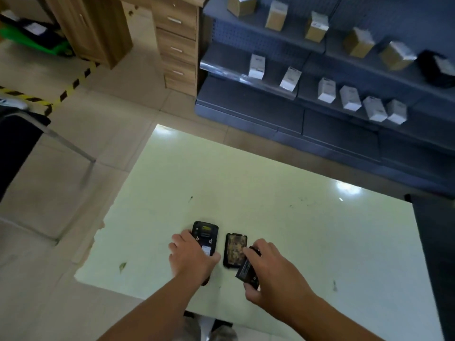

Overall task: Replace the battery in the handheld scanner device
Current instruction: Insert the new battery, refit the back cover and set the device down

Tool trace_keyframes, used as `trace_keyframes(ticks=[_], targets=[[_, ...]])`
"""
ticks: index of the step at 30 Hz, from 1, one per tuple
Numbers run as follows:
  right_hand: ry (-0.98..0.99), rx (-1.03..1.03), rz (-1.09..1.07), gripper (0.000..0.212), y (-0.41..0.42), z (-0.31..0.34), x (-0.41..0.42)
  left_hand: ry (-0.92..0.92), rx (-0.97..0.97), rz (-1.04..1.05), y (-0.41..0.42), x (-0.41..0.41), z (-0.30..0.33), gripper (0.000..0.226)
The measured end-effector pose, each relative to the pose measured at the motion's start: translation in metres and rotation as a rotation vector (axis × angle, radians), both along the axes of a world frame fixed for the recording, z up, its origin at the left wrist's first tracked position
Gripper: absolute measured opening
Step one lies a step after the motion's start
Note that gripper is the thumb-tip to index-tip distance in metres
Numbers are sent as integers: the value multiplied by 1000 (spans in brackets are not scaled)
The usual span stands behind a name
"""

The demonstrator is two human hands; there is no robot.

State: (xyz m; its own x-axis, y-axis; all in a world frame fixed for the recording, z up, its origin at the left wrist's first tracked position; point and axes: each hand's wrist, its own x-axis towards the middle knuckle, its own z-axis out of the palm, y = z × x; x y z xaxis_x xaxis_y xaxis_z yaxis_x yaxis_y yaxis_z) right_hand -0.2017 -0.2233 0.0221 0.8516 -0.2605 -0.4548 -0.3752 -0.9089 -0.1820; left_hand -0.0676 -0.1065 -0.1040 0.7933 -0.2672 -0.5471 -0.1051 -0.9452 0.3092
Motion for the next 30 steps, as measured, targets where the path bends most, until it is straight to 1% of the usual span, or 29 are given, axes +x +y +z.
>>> trace_keyframes(ticks=[3,6,8,10,12,14,16,17,18,19,21,24,30], targets=[[-25,1,-12,56,-1,1,-5,137,-133,94,4,5,4,76],[-62,2,-7,55,-2,6,-8,330,-390,201,17,8,11,63],[-107,11,-6,56,-5,13,-10,487,-540,284,25,7,24,58],[-162,34,11,59,-7,24,-10,668,-657,341,32,4,37,63],[-226,75,46,60,-7,35,-9,788,-737,354,34,2,50,72],[-292,100,85,57,-6,46,-7,834,-812,369,31,-1,66,65],[-346,126,125,57,-5,54,-5,867,-872,403,24,-6,86,45],[-365,151,149,58,-4,57,-4,921,-883,440,21,-8,96,38],[-377,175,175,59,-4,59,-4,979,-889,477,17,-9,104,43],[-381,192,202,59,-4,61,-4,1017,-892,520,15,-11,111,54],[-391,203,247,58,-1,62,-4,1055,-954,564,10,-12,119,68],[-417,168,302,53,4,59,-3,1045,-1026,566,6,-14,129,74],[-469,37,385,53,4,51,-1,1013,-1047,579,9,-13,134,75]])
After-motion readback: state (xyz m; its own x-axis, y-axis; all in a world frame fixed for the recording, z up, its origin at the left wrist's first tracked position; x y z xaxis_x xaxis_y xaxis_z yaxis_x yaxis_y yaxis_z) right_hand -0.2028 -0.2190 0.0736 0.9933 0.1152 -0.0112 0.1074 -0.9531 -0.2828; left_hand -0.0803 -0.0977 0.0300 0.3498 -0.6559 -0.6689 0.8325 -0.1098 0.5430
